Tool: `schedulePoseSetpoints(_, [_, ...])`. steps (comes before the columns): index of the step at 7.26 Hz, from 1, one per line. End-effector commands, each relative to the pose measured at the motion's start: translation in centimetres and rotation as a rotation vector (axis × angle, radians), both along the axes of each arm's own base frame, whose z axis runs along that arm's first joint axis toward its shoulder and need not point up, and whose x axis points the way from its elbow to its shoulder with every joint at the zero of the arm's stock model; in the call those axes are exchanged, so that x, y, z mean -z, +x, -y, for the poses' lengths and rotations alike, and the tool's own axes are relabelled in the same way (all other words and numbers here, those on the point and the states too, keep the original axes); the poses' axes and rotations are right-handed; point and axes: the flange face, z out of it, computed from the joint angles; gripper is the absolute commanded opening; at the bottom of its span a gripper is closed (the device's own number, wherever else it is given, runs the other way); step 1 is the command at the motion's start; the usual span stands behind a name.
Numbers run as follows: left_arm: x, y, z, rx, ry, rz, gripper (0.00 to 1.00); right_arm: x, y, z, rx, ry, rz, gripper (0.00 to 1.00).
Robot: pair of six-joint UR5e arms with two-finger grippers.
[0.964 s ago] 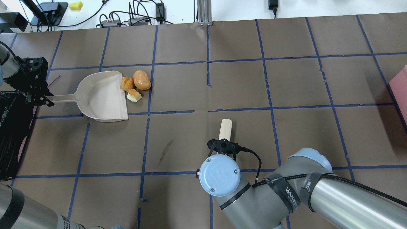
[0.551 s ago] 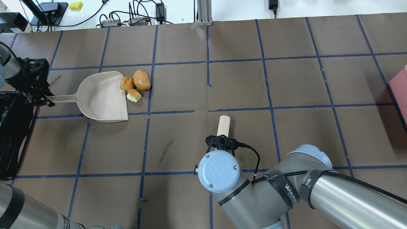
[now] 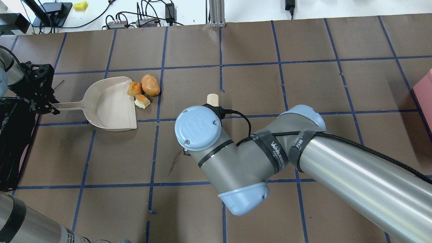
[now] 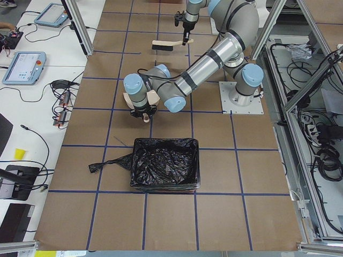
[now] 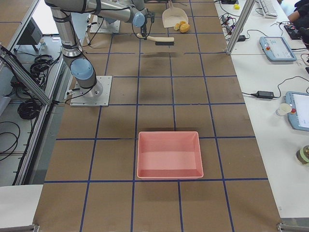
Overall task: Sweep and dump trash in nearest bin
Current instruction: 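Carry the brush toward the bread pieces with the right gripper, then sweep the bread pieces into the dustpan with the right gripper's brush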
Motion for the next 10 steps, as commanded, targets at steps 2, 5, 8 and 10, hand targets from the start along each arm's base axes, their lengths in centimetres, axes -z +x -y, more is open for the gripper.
schedulePoseSetpoints(2, [-0.1, -0.4, 0.2, 0.002, -0.006, 0.006, 0.01, -1.3, 7.2, 9.6, -0.147, 0.03, -0.053, 0.21])
schedulePoseSetpoints(5, [-0.1, -0.4, 0.2, 0.002, -0.006, 0.006, 0.01, 3.3, 13.1, 16.5, -0.217, 0.024, -0.058, 0.22])
schedulePoseSetpoints(8, [-0.1, -0.6, 0.3, 0.004, -0.006, 0.006, 0.01, 6.5, 14.6, 18.5, -0.256, 0.03, -0.063, 0.23])
schedulePoseSetpoints(10, [-0.1, -1.2, 0.5, -0.019, -0.003, 0.019, 0.02, 6.3, 17.8, 18.6, -0.271, 0.005, -0.028, 0.24])
